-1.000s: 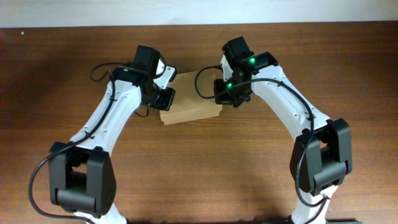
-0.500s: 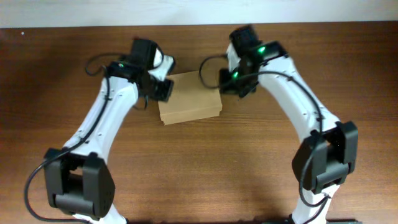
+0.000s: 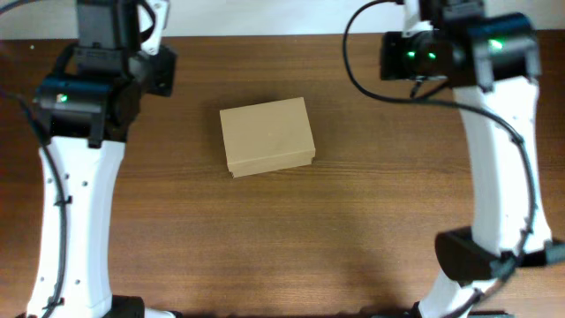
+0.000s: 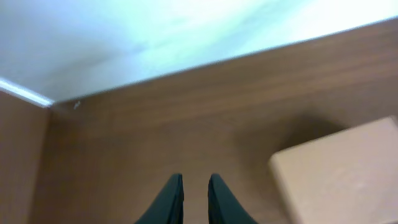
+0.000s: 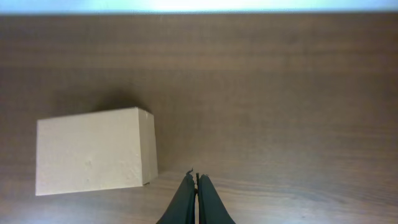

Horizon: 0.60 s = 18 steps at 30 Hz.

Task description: Pack container

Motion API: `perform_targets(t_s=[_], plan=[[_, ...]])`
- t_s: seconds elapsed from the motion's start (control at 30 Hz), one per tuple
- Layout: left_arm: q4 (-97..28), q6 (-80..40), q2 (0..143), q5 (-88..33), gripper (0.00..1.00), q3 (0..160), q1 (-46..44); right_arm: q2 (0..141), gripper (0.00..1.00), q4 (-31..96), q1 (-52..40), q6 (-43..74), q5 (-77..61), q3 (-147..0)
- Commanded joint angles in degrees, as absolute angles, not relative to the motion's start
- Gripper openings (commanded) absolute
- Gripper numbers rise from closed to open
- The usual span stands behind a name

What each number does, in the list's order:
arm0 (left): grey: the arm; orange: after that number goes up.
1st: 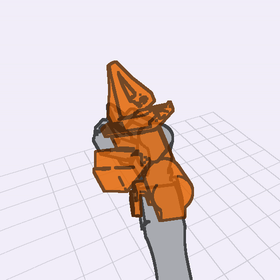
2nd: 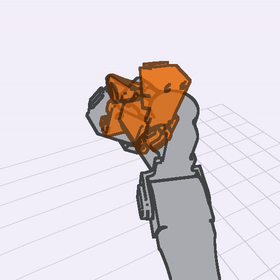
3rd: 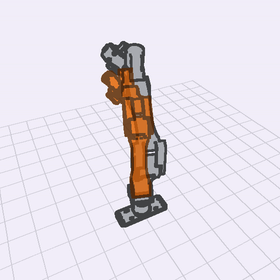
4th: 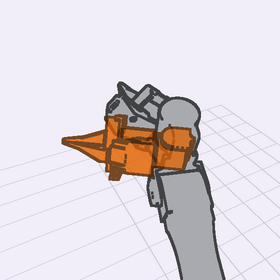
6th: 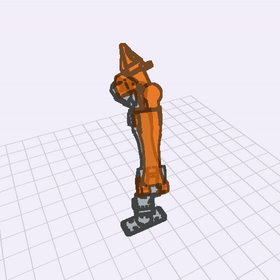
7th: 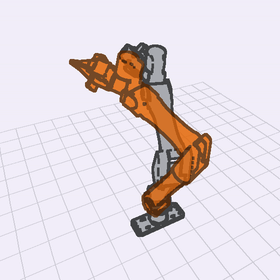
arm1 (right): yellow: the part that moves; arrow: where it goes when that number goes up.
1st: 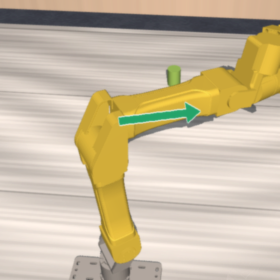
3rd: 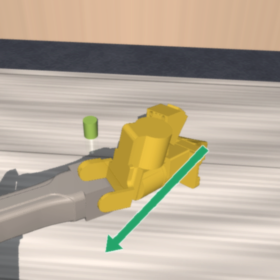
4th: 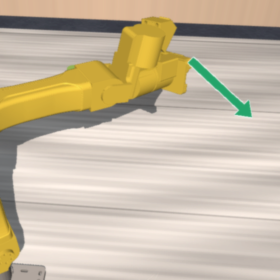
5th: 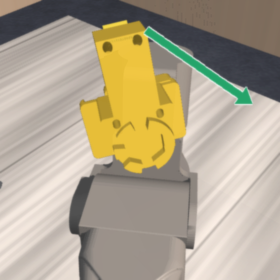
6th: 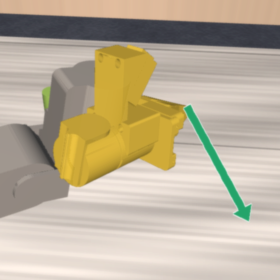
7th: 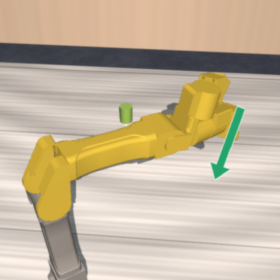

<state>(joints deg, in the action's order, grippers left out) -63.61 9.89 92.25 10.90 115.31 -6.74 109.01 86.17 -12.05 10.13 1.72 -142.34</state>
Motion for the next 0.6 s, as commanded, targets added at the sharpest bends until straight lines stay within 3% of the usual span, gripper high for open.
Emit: perform_targets(t_s=[0.0, 0.2, 0.43, 0.57], plan=[[-63.4, 11.2, 89.0, 13.7, 0.14, 113.6, -4.1, 101.6, 0.04, 86.4, -9.8, 9.7, 3.1, -142.0], [-56.7, 11.3, 74.7, 13.8, 0.15, 100.2, -1.0, 81.3, 0.04, 80.8, -3.0, 9.5, 2.2, -125.2], [-45.9, 11.2, 55.1, 15.5, 0.19, 73.6, -1.0, 56.5, 0.04, 74.1, -2.3, 7.7, 3.7, -98.0], [-42.7, 11.2, 44.7, 15.5, 0.33, 61.1, -1.0, 45.2, 0.04, 75.7, -2.3, 7.9, 2.9, -83.8]])
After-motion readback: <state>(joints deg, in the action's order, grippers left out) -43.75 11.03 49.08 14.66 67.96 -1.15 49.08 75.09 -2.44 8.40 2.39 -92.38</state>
